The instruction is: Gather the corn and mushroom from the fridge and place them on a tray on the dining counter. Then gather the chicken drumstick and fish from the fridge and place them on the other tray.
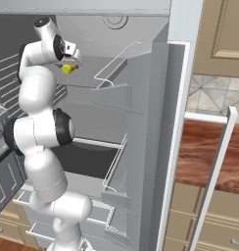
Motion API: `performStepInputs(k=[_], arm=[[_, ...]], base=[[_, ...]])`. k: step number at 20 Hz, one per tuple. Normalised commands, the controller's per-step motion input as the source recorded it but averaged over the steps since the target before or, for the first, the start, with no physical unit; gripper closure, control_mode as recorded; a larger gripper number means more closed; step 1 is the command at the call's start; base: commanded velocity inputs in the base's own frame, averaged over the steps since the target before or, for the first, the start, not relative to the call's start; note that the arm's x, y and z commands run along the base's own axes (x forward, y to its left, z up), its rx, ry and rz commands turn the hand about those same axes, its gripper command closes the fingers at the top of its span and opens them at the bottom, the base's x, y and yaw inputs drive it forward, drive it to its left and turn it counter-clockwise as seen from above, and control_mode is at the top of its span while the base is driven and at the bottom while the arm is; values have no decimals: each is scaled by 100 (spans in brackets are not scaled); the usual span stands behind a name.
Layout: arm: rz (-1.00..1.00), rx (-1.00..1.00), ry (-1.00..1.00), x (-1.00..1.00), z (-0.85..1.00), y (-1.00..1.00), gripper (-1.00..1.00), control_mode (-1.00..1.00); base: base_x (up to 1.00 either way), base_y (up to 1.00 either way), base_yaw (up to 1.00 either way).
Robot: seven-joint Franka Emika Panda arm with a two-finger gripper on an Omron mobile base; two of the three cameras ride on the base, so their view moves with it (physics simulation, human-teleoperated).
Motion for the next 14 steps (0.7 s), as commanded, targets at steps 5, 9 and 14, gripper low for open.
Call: performStepInputs(k=[5, 9, 14], arm=[[-3, 0, 2, 8, -27, 0, 100, -100], [-4, 5, 0, 5, -43, 0, 100, -100], [-5, -1, 0, 4, -60, -13, 100, -100]], base=[[0, 0, 0], [0, 0, 0], [0, 0, 0]])
